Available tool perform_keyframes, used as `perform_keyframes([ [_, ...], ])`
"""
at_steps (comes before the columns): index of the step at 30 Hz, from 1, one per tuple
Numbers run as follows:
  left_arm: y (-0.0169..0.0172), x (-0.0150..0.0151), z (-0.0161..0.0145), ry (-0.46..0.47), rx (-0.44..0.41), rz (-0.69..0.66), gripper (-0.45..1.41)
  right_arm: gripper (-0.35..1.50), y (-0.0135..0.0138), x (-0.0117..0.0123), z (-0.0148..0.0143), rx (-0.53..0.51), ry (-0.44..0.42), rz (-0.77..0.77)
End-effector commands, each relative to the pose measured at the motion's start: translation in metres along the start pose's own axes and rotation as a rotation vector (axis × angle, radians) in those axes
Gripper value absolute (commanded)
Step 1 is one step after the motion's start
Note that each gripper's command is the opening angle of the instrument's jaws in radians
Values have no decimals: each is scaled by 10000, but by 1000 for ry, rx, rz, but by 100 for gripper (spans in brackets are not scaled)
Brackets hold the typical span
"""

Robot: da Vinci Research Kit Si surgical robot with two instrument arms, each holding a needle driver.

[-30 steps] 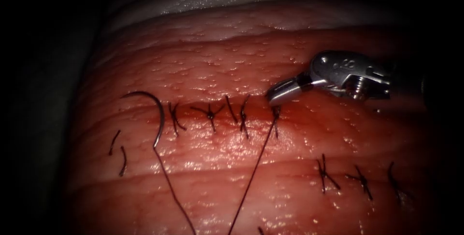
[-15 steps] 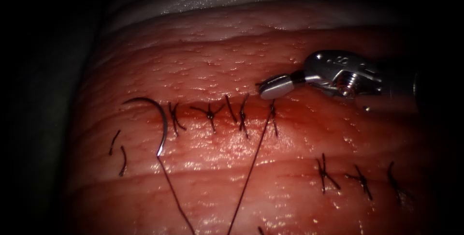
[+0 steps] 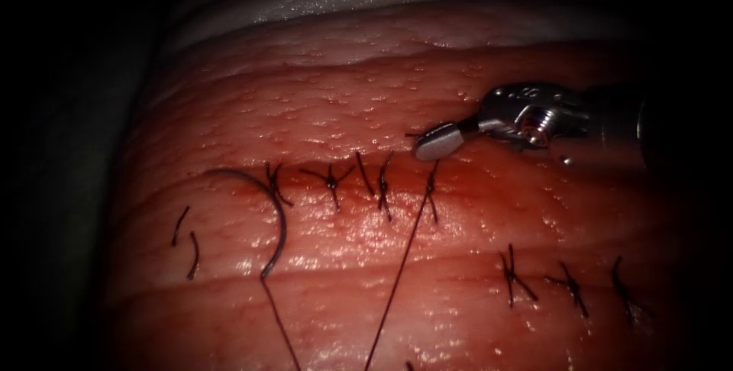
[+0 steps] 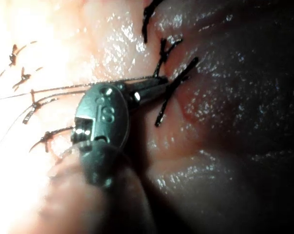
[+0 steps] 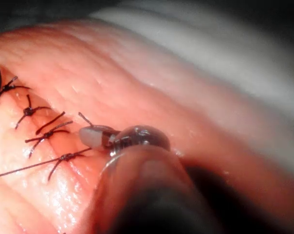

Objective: Wound Closure
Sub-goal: Tension the thread by pulling the right driver up and the left driver down, then using the left hand loop the suture a single time counter-clockwise around the tool.

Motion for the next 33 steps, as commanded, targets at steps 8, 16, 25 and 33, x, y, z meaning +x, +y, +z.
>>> perform_keyframes([
  [8,-2,8,-1,-14,10,10,-45,-35,4,0,8,-20,28,7],
  [16,-26,35,-79,-95,303,57,-45,106,-10,13,-14,6,249,-128],
  [25,-55,53,-178,-202,634,64,-45,138,-22,27,-67,-110,444,-250],
  [33,-71,55,-252,-248,859,53,-45,-8,-53,15,-75,-220,375,-346],
])
